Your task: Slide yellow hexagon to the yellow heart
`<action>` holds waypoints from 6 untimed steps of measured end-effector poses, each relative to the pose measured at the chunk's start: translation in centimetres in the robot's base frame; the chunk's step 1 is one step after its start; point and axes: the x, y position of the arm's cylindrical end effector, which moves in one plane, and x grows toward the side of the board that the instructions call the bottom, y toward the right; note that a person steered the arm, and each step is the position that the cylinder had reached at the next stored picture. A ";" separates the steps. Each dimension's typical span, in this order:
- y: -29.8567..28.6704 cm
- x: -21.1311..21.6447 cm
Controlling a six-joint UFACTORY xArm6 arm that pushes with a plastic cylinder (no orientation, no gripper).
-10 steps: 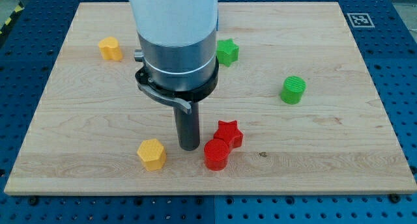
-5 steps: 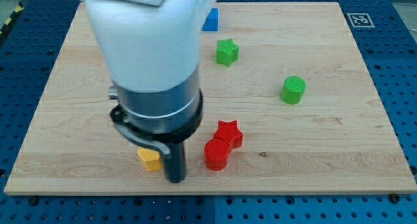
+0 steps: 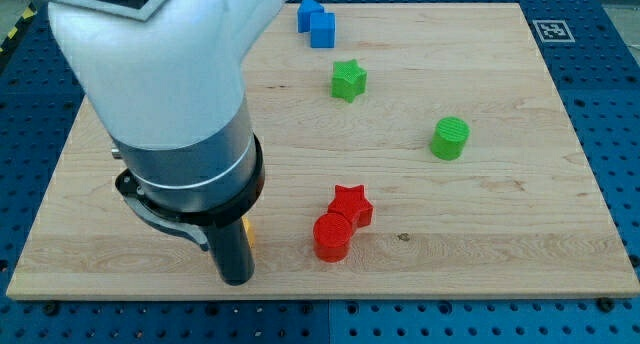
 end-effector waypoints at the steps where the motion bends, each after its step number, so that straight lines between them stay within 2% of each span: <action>1: 0.0 -0.1; 6: -2.5 -11.9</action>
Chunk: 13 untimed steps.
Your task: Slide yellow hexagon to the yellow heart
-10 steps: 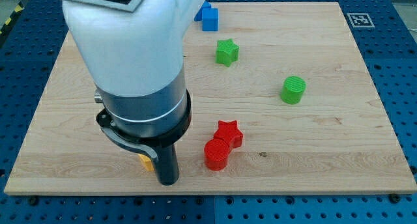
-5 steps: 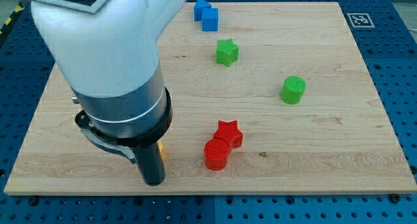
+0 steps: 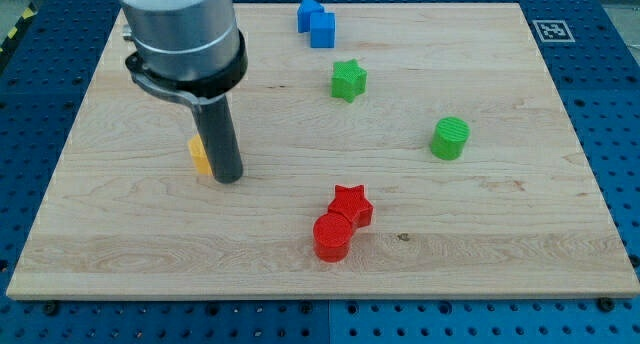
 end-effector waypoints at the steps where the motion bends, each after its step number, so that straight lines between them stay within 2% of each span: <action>1: -1.2 -1.6; 10: -7.7 -2.2; 13: -7.7 -2.9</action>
